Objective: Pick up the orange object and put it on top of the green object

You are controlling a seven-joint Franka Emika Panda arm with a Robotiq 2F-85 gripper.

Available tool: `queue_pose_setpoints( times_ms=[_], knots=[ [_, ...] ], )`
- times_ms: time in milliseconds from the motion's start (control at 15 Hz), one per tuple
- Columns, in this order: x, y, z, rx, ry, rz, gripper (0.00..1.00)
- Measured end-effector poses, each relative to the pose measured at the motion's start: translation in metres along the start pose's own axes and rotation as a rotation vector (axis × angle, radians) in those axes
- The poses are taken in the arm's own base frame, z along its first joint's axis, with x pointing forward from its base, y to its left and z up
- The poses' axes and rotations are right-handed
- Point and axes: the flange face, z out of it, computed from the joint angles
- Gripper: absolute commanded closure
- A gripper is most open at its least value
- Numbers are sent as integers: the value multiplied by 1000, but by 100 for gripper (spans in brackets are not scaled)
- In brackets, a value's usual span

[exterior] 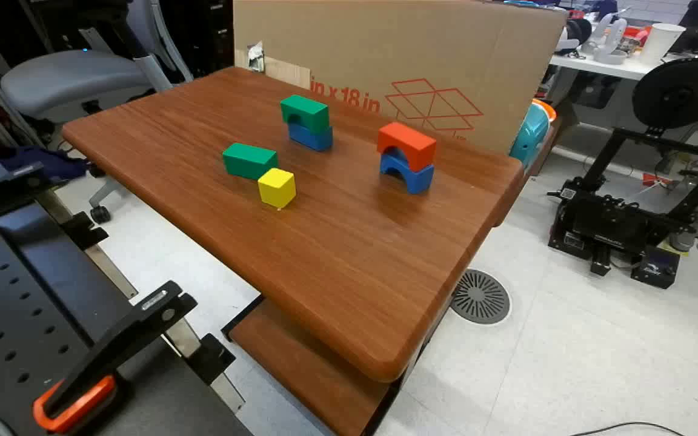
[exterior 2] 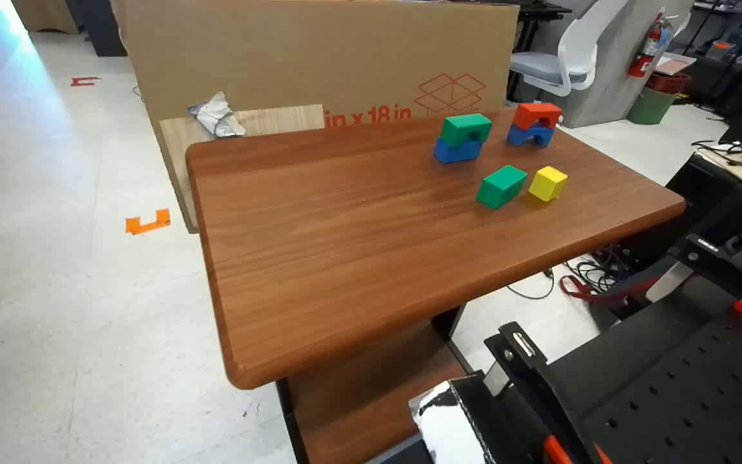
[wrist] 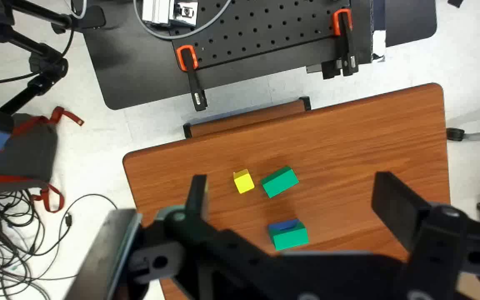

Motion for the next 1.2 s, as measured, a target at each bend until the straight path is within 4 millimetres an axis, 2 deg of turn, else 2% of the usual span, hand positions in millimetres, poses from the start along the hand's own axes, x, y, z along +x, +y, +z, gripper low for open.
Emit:
queue_pose_setpoints(
  times_ms=[1200],
  knots=[
    [1, 1, -2, 0, 13, 6, 0]
  ],
)
